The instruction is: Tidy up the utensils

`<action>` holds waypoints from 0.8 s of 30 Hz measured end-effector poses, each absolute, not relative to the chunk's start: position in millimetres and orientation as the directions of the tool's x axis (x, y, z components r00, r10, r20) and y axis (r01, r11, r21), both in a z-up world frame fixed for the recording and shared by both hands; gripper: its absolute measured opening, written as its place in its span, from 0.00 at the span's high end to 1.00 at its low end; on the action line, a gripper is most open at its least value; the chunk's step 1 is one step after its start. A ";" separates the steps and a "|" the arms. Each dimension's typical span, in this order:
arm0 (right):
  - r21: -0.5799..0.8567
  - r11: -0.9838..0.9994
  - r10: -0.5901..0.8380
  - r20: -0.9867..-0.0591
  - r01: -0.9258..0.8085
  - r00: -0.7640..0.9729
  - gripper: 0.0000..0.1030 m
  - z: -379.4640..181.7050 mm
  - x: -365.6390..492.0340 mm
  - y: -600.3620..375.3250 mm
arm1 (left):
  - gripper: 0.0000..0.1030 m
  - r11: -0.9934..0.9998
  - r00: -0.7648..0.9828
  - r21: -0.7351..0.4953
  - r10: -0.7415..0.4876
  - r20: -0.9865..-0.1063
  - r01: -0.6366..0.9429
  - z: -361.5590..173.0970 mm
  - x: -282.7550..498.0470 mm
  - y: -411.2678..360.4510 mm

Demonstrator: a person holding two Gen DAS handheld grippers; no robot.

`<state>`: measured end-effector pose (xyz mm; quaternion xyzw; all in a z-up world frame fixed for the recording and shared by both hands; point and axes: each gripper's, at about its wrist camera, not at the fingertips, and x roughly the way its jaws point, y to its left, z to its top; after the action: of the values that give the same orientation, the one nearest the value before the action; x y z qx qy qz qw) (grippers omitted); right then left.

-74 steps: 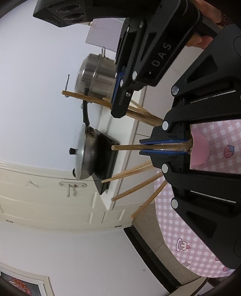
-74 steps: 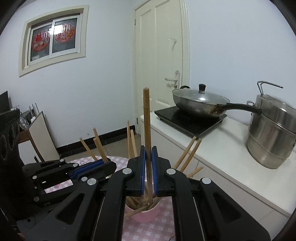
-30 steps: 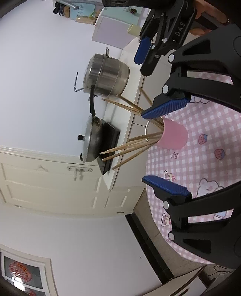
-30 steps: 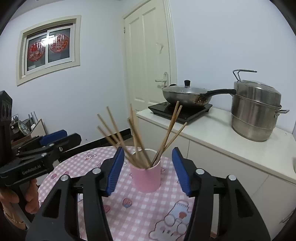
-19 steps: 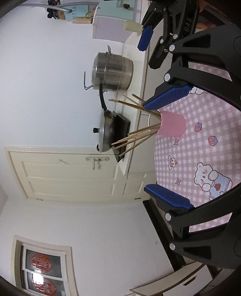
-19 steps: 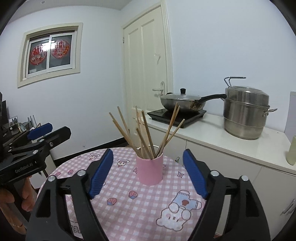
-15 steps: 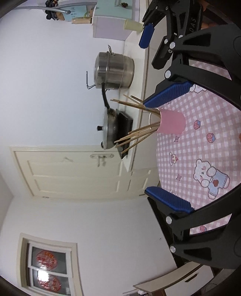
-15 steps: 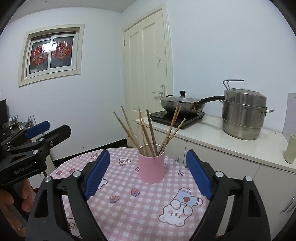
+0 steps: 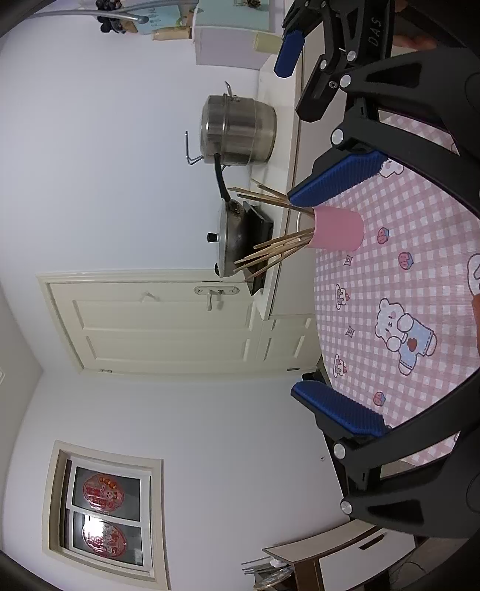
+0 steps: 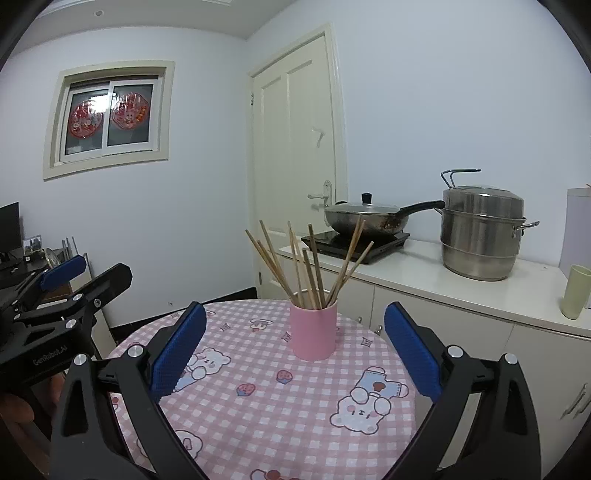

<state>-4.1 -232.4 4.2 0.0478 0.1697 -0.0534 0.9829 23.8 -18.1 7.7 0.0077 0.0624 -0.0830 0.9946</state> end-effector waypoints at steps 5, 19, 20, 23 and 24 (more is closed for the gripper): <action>0.057 0.990 -0.100 -0.331 0.126 0.938 0.09 4.9 -9.0 -226.8 | 0.07 0.988 0.983 0.005 -0.150 -0.104 0.152 9.2 14.6 -13.1; 0.046 0.993 -0.092 -0.318 0.112 0.944 0.09 5.7 -14.3 -217.6 | 0.06 0.989 0.986 0.026 -0.146 -0.080 0.148 10.8 4.9 -13.3; 0.045 0.993 -0.093 -0.317 0.113 0.944 0.09 5.7 -14.6 -217.3 | 0.06 0.989 0.986 0.025 -0.147 -0.079 0.149 10.9 5.0 -13.2; 0.043 0.993 -0.093 -0.314 0.112 0.945 0.09 6.3 -15.8 -216.5 | 0.06 0.988 0.985 0.026 -0.149 -0.081 0.152 10.7 4.6 -13.8; 0.044 0.993 -0.093 -0.313 0.112 0.945 0.09 6.5 -16.0 -216.2 | 0.06 0.988 0.986 0.027 -0.148 -0.081 0.151 10.8 4.4 -13.3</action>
<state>-16.0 -216.2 6.5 0.0304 0.1573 -0.0518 0.9857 4.4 -13.3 10.8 0.0166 0.0393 -0.0751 0.9963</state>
